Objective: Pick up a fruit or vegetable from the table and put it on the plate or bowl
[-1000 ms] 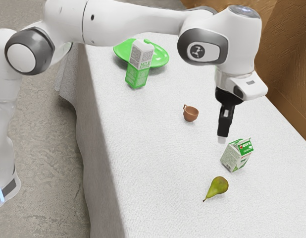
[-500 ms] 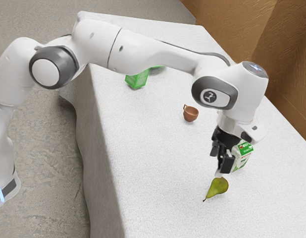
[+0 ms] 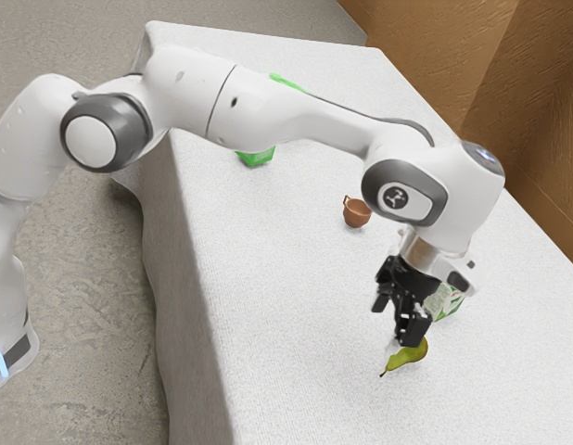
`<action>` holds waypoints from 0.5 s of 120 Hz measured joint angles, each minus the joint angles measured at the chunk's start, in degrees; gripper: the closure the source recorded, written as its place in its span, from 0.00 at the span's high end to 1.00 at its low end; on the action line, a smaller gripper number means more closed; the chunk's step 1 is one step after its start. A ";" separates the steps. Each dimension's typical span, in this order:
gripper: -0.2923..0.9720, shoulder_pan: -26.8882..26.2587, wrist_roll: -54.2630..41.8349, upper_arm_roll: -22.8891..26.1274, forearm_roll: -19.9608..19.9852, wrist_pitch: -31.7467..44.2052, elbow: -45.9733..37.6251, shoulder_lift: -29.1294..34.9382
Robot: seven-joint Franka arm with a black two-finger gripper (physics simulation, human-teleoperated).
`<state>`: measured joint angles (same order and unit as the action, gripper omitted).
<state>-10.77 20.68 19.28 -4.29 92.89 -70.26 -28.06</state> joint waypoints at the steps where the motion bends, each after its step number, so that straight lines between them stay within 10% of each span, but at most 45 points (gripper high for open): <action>1: 0.75 0.00 0.09 -0.01 -0.02 0.16 0.00 -0.04; 60: 0.75 0.36 3.46 -0.81 -2.40 10.59 -0.32 -5.01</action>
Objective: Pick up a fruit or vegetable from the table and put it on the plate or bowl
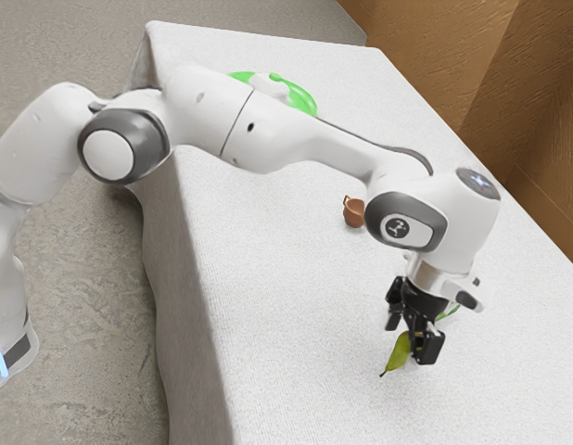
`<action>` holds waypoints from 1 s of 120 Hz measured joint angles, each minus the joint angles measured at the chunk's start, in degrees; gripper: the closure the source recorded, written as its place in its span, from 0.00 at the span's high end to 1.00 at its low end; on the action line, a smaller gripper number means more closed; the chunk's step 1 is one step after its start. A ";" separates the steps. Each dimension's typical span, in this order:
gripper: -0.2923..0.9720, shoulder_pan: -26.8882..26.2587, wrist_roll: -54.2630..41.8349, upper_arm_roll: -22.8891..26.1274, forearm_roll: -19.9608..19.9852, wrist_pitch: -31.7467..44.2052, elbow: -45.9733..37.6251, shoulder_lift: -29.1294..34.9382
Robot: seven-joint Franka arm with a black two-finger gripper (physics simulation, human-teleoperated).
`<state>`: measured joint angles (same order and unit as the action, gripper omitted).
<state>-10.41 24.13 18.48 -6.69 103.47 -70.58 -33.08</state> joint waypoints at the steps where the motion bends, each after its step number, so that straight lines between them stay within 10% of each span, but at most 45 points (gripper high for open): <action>1: 0.75 0.01 0.04 -0.04 -0.08 0.19 0.00 -0.09; 120: 0.75 0.59 1.92 -2.74 -2.00 6.34 1.54 -3.88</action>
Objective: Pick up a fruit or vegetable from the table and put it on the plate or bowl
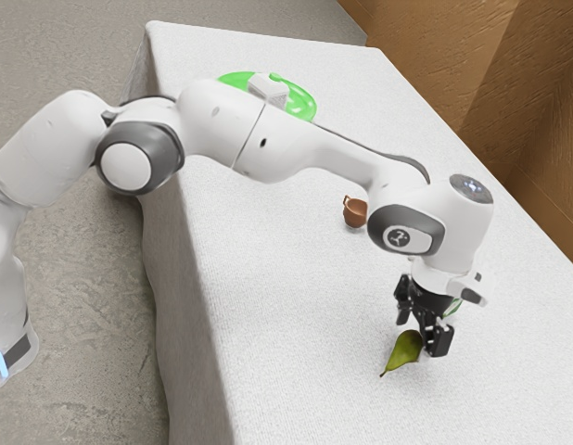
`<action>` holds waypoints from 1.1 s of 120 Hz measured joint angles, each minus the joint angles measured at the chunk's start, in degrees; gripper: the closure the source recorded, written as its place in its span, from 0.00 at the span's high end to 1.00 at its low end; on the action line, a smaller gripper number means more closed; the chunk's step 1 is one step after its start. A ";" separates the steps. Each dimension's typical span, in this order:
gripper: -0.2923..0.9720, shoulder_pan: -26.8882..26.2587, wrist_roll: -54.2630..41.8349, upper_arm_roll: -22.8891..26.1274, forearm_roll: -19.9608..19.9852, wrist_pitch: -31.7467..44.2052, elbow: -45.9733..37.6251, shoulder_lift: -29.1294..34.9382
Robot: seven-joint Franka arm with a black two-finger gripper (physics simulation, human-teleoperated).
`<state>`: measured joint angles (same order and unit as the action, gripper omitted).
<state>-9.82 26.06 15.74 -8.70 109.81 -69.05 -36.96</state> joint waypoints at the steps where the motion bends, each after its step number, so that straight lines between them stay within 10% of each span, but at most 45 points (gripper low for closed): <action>1: 0.75 -0.02 0.01 0.01 0.00 0.01 0.04 -0.04; 34: 0.74 -0.17 0.14 0.14 0.03 0.23 0.46 -1.29; 78: 0.47 -0.42 0.41 0.26 -3.32 0.22 0.90 -1.39; 132: 0.46 0.67 0.88 0.93 -2.28 -11.31 3.63 2.25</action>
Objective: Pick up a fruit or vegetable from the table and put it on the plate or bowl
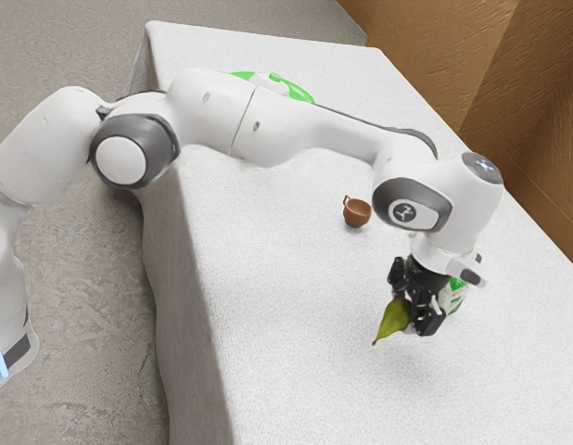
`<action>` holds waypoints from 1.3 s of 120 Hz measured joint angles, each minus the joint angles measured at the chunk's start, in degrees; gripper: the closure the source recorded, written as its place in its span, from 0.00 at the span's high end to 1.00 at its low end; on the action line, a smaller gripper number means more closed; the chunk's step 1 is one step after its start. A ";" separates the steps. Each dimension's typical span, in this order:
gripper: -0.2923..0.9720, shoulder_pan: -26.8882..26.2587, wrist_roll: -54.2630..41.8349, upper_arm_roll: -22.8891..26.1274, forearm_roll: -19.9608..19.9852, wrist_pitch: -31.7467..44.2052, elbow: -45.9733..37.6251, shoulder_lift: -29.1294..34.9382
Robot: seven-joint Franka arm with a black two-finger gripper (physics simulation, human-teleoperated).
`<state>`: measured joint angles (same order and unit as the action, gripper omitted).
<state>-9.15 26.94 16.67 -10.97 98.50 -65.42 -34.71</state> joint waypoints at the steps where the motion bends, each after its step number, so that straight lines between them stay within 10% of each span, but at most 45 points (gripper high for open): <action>1: 0.46 0.01 0.01 -0.03 0.04 -0.32 0.00 0.21; 30: 0.47 1.92 0.05 -3.30 0.32 -10.31 1.90 8.41; 81: 0.46 3.91 -6.62 -38.46 9.06 -20.42 2.92 17.25; 156: 0.46 33.20 -30.44 -40.45 15.18 -19.83 4.29 17.32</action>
<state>24.05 -3.50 -23.78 4.21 78.68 -61.13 -17.39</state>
